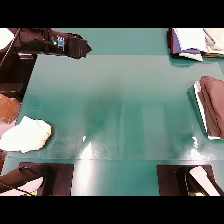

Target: Fold the shirts.

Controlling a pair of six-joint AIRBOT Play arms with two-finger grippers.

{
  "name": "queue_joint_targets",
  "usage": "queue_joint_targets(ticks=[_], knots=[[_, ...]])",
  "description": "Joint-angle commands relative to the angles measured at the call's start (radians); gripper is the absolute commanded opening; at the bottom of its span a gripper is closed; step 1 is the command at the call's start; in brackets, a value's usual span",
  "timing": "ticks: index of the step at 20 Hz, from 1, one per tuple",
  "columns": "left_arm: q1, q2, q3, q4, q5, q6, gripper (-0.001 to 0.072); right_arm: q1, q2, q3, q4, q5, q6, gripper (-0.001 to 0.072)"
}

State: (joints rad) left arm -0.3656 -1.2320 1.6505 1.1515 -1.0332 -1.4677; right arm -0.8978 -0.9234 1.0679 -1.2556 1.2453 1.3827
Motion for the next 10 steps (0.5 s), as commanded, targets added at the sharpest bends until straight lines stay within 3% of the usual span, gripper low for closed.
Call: queue_joint_targets(ticks=[1, 5, 8, 9, 10], knots=[[0.000, 0.000, 0.000, 0.000, -0.005, 0.009, 0.0021, 0.093, 0.026, 0.090, 0.134, -0.011, 0.014, 0.0696], [0.000, 0.000, 0.000, 0.001, 0.021, 0.009, 0.0021, 0.390, 0.026, 0.144, 0.336, -0.019, 0.013, 0.0695], [0.000, 0.000, 0.000, 0.000, 0.027, 0.009, 0.0021, 0.666, 0.007, 0.144, 0.343, -0.023, 0.013, 0.0692], [0.000, 0.000, 0.000, -0.001, 0.037, 0.009, 0.0021, 0.758, -0.006, 0.144, 0.339, -0.022, 0.013, 0.0660], [0.000, 0.000, 0.000, -0.002, 0.045, 0.009, 0.0021, 0.837, -0.019, 0.144, 0.340, -0.023, 0.013, 0.0560]])
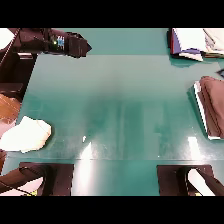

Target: Fold the shirts.

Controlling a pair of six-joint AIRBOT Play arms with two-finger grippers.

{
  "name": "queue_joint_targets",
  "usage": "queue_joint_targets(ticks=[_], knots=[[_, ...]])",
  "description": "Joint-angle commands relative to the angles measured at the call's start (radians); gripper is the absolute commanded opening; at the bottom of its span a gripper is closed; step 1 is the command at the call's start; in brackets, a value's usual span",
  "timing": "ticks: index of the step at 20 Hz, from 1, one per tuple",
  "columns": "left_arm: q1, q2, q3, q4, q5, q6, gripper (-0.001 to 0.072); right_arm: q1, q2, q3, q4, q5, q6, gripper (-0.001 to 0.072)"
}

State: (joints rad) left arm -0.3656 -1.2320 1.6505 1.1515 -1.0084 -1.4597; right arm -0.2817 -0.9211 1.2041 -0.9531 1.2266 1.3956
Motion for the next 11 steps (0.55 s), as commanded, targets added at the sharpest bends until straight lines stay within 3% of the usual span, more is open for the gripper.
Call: queue_joint_targets(ticks=[1, 2, 3, 4, 11], knots=[[0.000, 0.000, 0.000, -0.001, 0.033, 0.001, 0.0021, 0.300, -0.040, 0.008, 0.037, -0.005, 0.000, 0.0431], [0.000, 0.000, 0.000, -0.002, 0.046, 0.001, 0.0021, 0.364, -0.058, 0.008, 0.037, -0.005, 0.000, 0.0291], [0.000, 0.000, 0.000, -0.002, 0.059, 0.001, 0.0021, 0.425, -0.076, 0.008, 0.037, -0.004, 0.000, 0.0100], [0.000, 0.000, 0.000, -0.002, 0.069, 0.001, 0.0021, 0.475, -0.093, 0.008, 0.037, -0.008, 0.000, 0.0017], [0.000, 0.000, 0.000, -0.002, 0.104, 0.001, 0.0021, 0.582, -0.137, 0.008, 0.038, -0.049, 0.000, 0.0017]])
